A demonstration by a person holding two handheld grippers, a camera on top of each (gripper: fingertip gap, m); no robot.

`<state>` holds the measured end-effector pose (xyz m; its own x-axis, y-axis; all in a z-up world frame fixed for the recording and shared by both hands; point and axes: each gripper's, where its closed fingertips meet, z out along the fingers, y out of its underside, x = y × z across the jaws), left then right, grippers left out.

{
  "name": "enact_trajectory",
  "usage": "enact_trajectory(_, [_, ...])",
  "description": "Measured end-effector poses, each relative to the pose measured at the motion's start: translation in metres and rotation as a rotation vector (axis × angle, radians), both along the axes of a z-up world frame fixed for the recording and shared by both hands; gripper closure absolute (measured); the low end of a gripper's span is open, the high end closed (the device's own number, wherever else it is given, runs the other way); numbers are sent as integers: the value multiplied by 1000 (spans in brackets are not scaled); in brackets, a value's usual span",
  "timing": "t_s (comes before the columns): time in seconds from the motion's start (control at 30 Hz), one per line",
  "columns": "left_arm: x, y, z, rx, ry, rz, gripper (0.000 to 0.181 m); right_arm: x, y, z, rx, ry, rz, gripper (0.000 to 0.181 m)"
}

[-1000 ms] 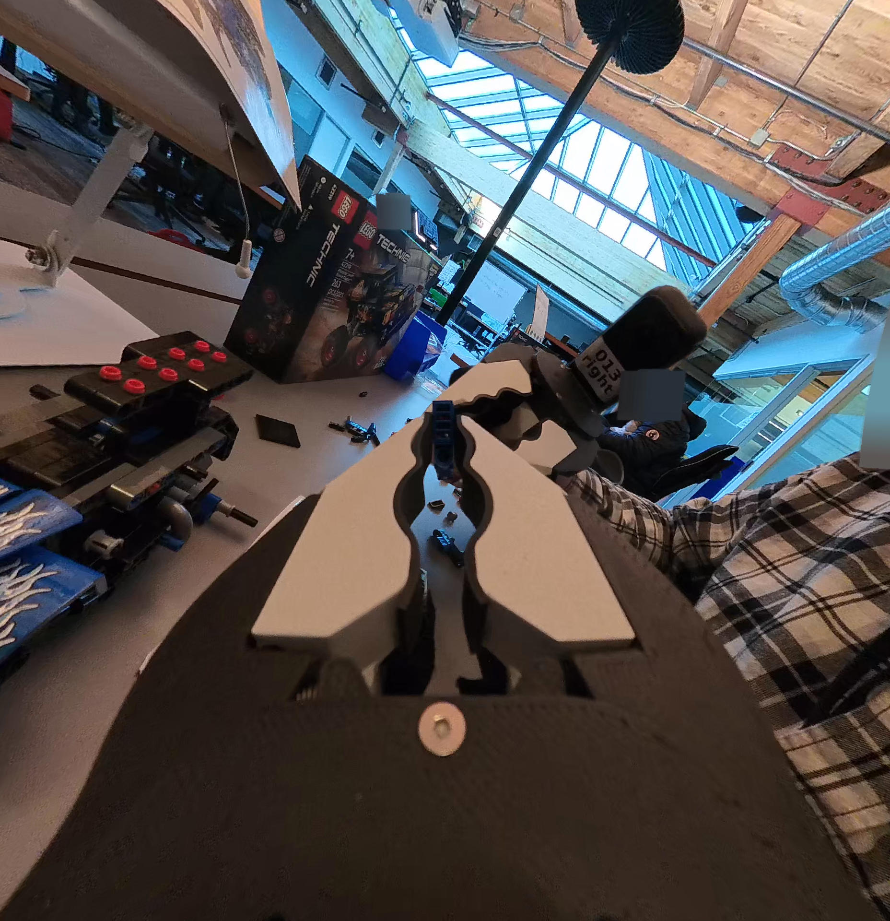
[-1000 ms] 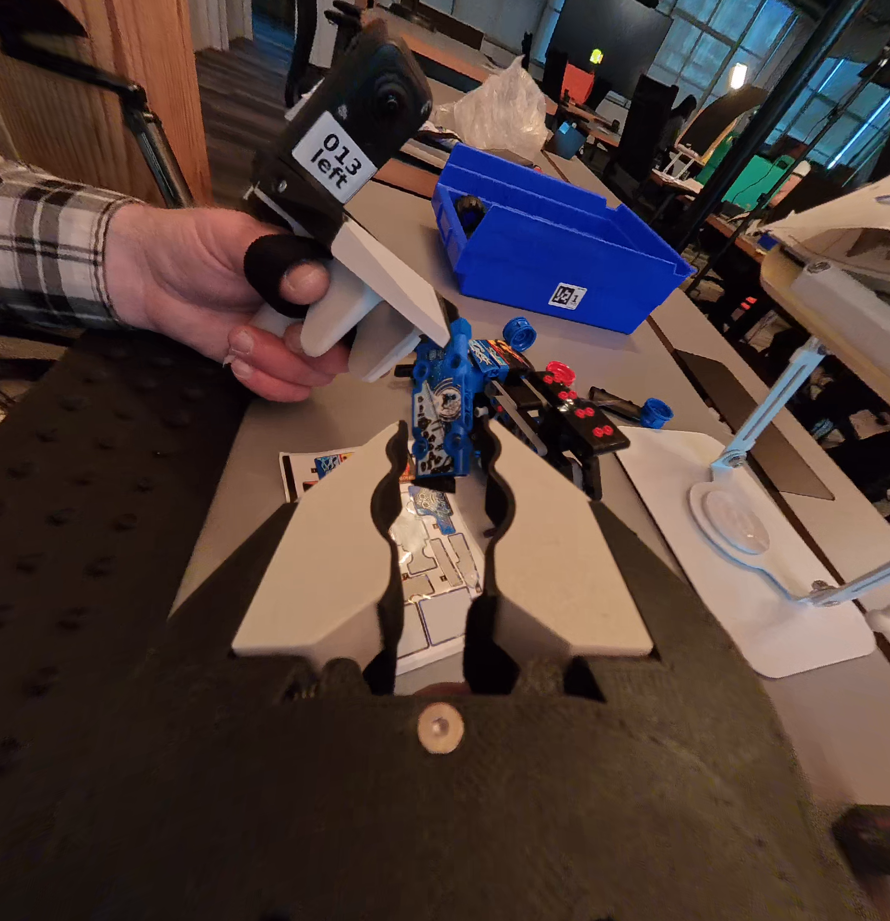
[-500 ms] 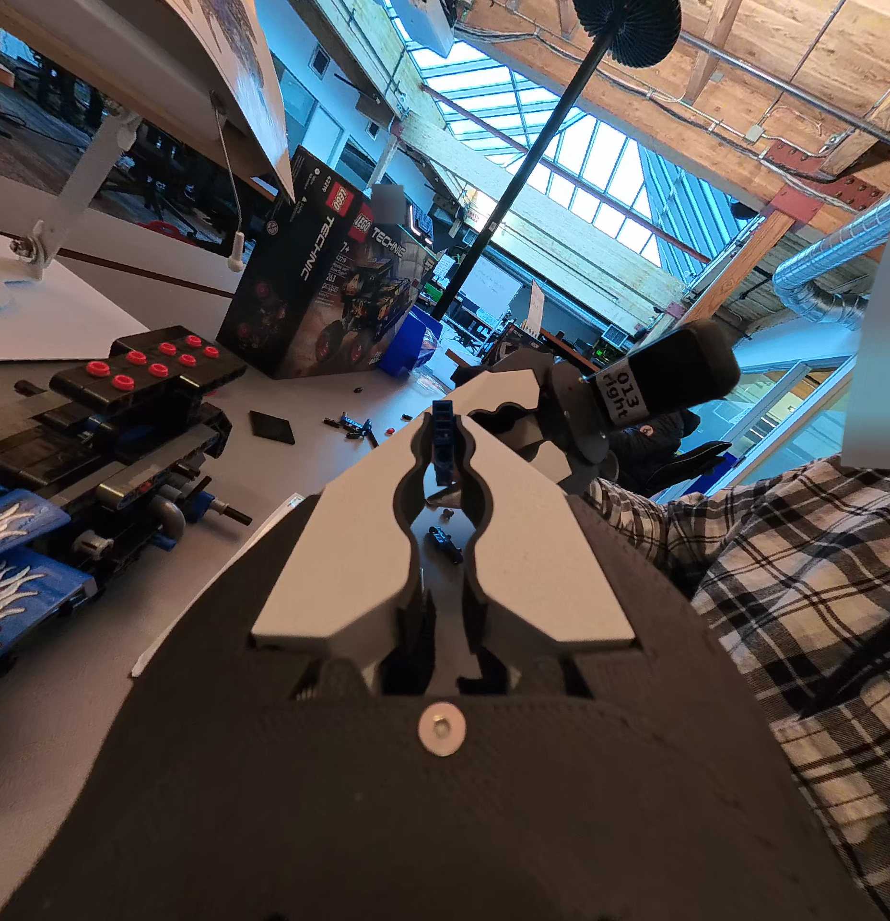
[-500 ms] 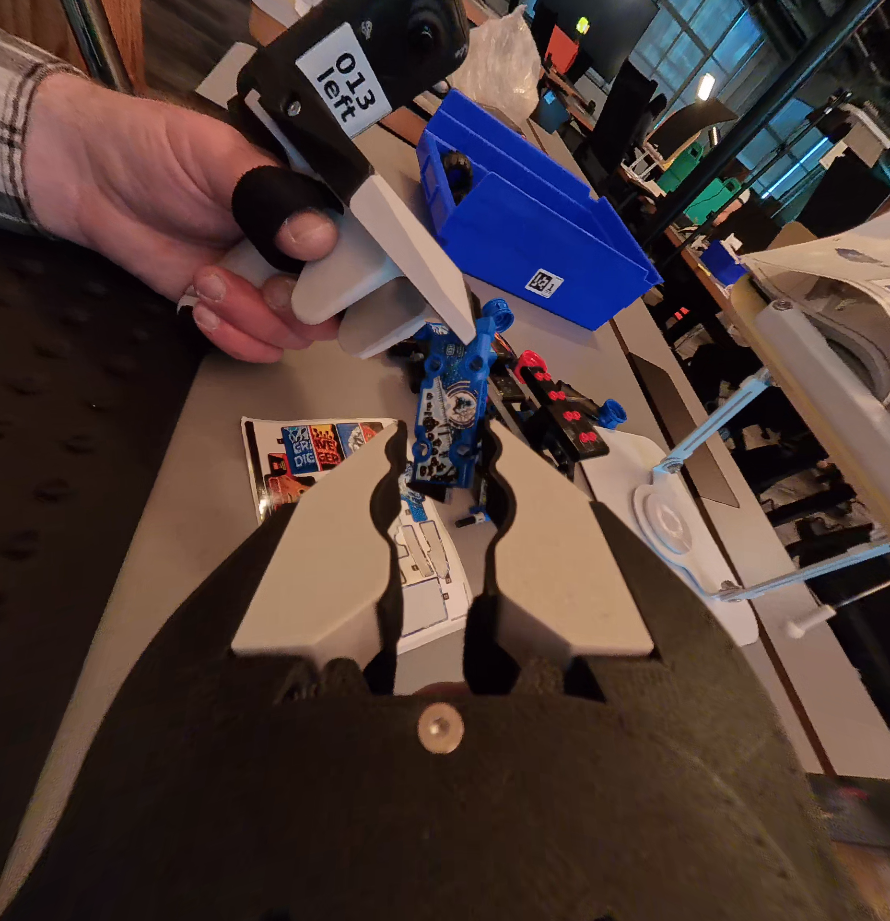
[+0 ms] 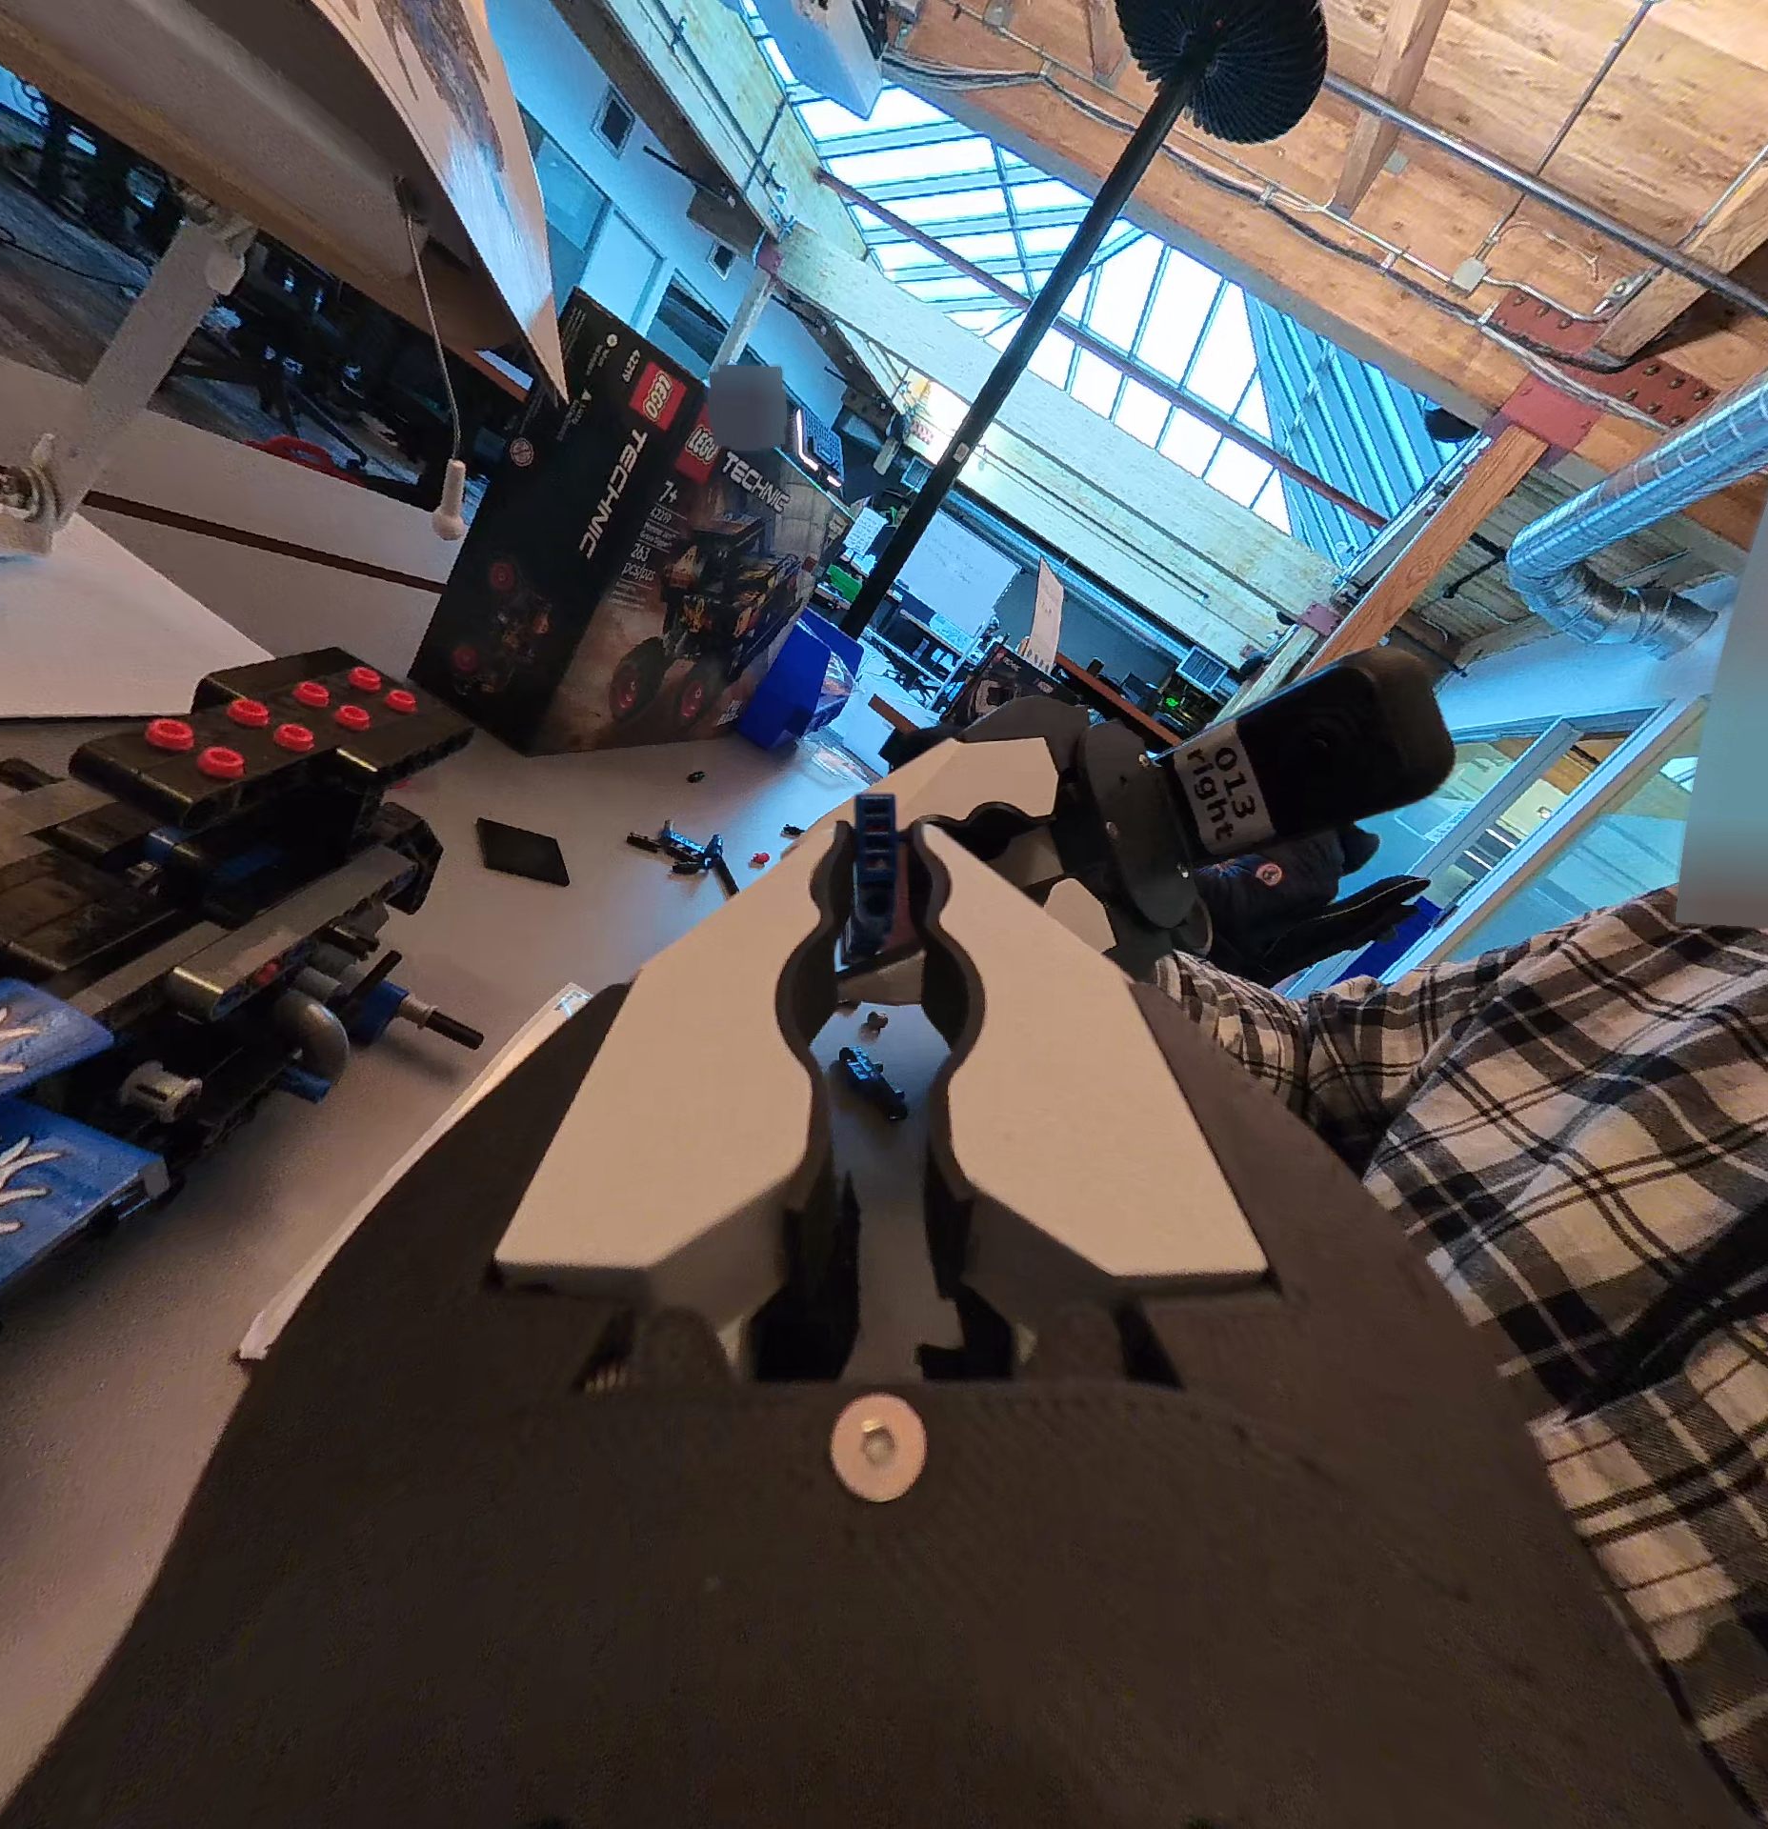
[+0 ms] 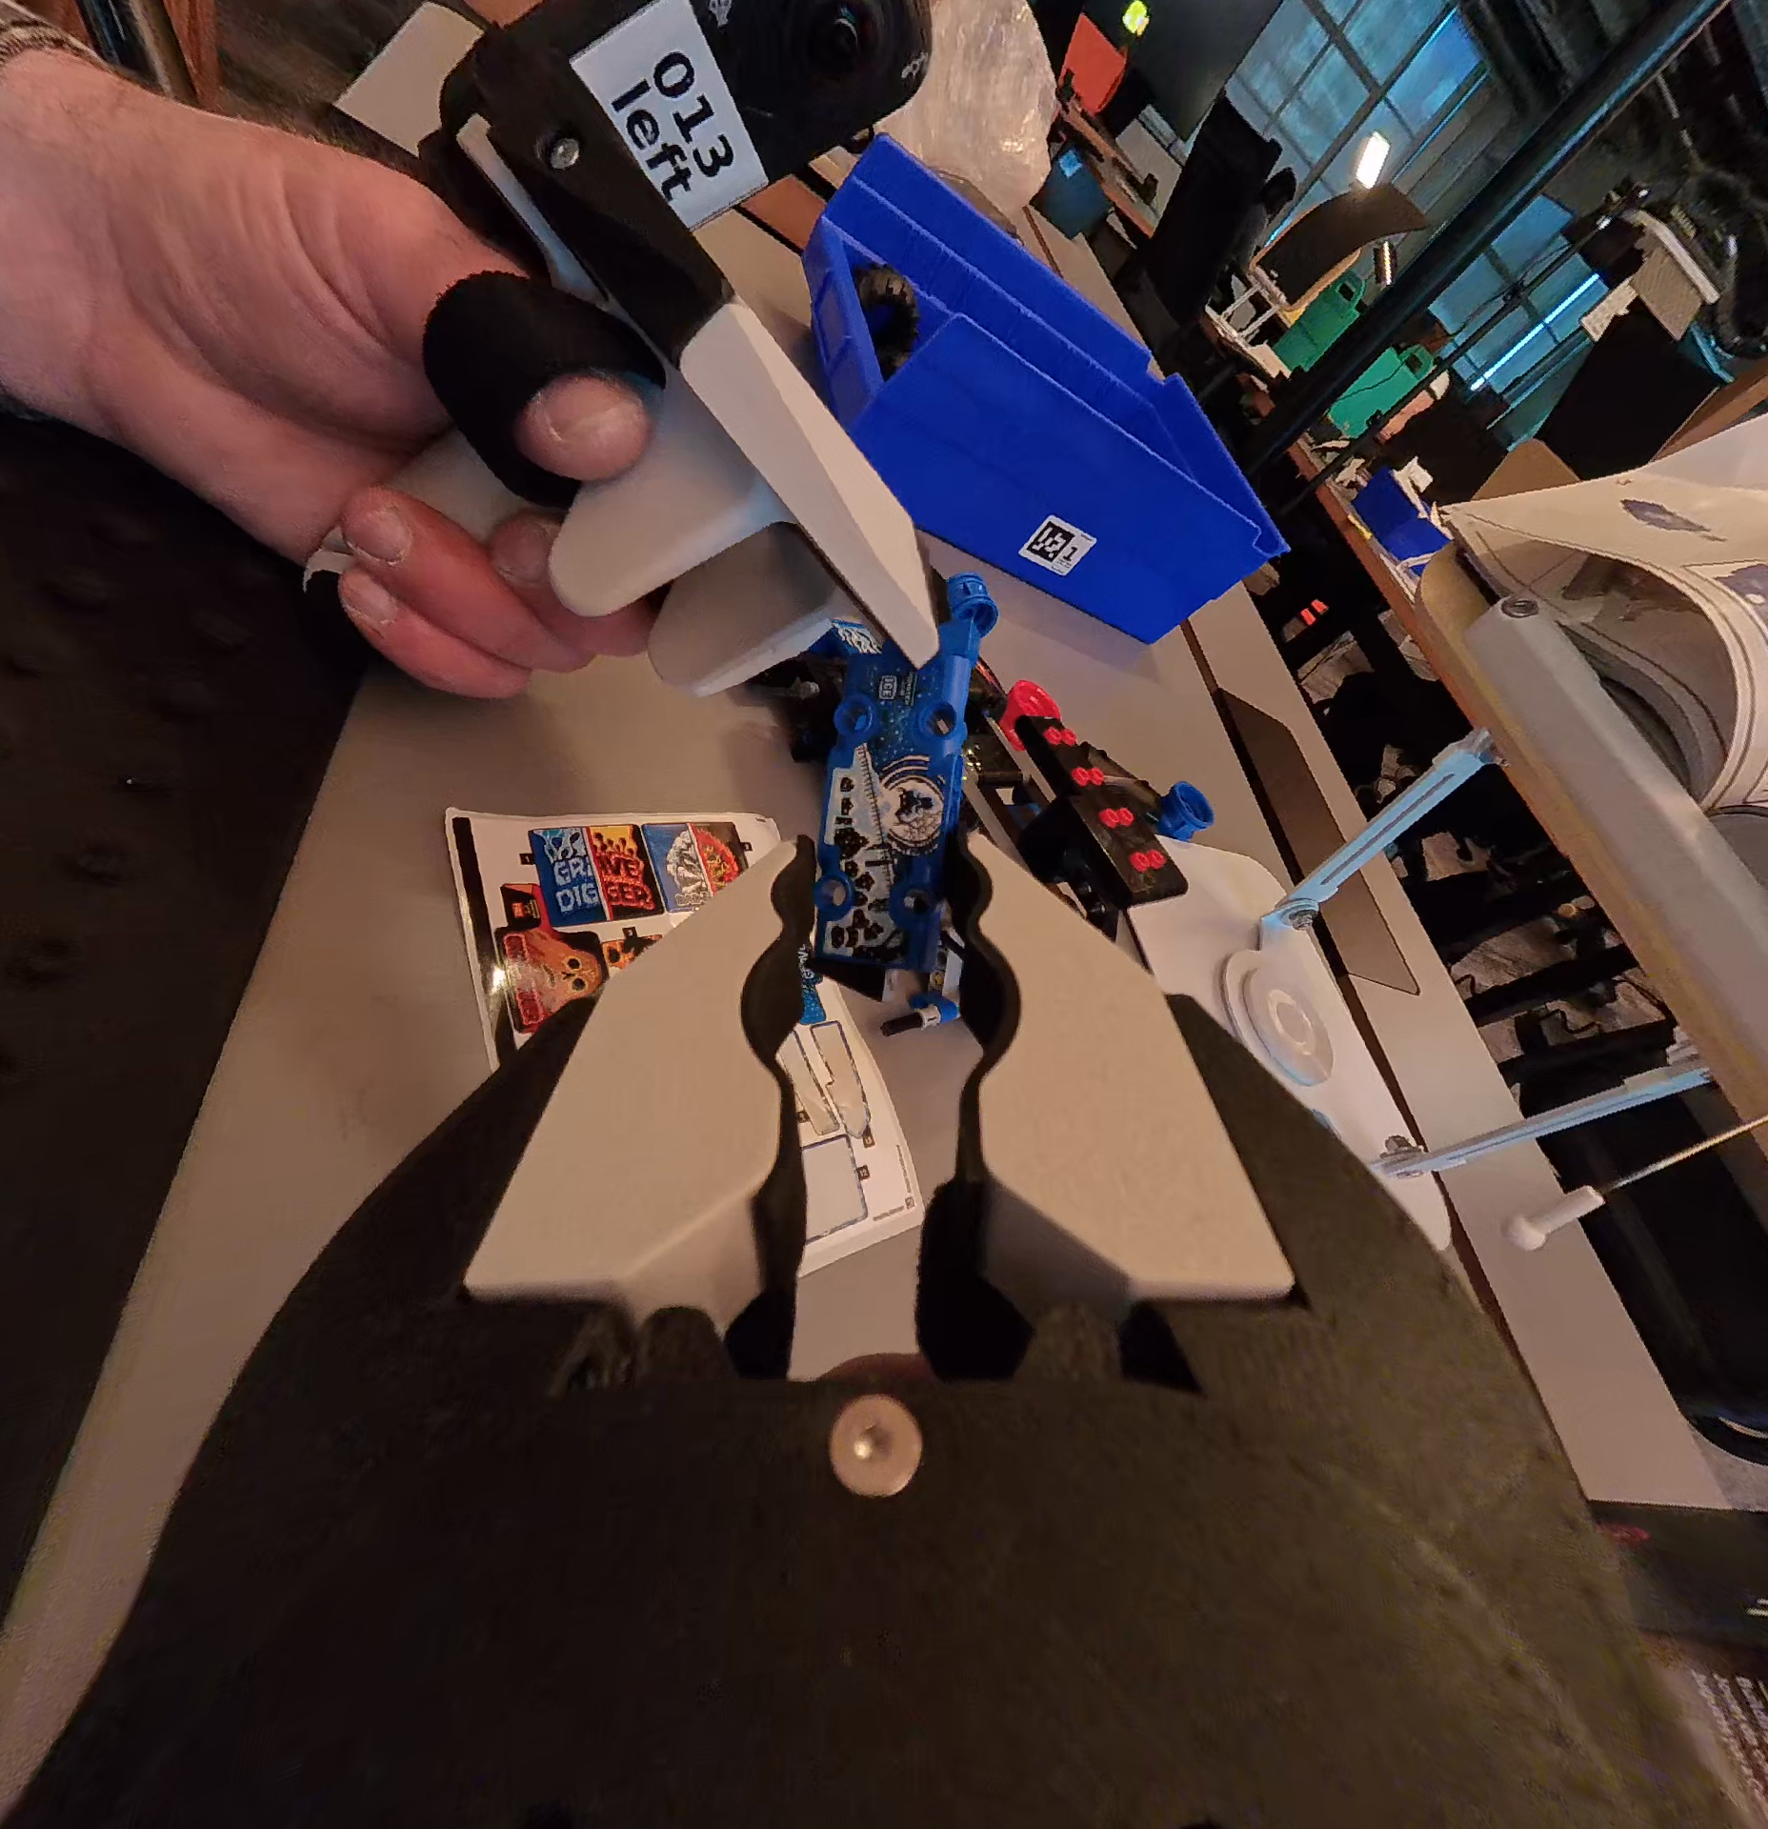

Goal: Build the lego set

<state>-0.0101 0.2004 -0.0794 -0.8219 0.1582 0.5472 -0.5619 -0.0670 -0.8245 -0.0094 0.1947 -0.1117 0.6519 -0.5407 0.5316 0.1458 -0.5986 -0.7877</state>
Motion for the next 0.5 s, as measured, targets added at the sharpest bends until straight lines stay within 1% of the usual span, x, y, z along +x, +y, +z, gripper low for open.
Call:
enact_trajectory(0.2, [-2, 0, 1, -1, -16, -2, 165, 3, -4, 1, 24, 11, -10, 156])
enact_trajectory(0.5, [-4, -2, -1, 17, -46, 6, 165, 2, -3, 0, 17, 6, -3, 156])
